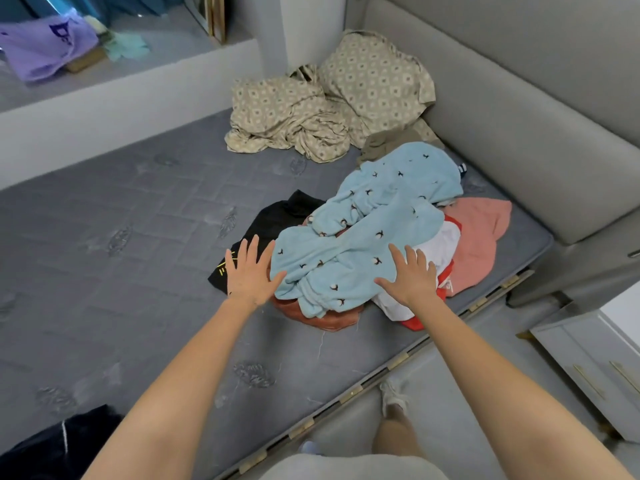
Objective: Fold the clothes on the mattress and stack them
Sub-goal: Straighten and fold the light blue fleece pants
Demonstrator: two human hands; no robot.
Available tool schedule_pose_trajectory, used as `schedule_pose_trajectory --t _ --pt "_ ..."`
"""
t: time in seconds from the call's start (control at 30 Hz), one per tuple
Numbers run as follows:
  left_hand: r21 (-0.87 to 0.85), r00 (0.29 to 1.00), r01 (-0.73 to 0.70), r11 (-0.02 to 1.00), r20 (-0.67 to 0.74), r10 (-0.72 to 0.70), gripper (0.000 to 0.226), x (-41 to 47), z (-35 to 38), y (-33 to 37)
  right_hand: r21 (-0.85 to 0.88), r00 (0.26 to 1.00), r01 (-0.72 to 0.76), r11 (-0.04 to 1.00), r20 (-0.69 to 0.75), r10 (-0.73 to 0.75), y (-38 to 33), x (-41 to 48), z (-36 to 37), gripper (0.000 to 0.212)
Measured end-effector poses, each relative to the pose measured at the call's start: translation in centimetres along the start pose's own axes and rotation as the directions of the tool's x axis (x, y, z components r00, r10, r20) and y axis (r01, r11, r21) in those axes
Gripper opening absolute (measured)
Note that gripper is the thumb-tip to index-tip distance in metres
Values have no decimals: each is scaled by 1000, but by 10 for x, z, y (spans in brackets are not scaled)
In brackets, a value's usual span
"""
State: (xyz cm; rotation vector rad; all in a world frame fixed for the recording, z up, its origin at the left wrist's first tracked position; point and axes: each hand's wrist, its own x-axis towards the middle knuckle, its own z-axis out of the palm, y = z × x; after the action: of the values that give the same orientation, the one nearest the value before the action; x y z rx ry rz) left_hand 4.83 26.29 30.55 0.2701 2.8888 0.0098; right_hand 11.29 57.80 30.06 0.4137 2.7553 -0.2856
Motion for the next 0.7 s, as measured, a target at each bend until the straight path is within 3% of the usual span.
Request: schedule_pose_trajectory --t 0.33,0.7 --pt "-53 987 157 986 39 -156 73 62 17 95 -49 973 218 975 91 -213 44 107 -38 84" --pt "-133 962 261 956 121 -246 67 102 76 117 -187 915 381 905 214 -341 54 187 9 84"
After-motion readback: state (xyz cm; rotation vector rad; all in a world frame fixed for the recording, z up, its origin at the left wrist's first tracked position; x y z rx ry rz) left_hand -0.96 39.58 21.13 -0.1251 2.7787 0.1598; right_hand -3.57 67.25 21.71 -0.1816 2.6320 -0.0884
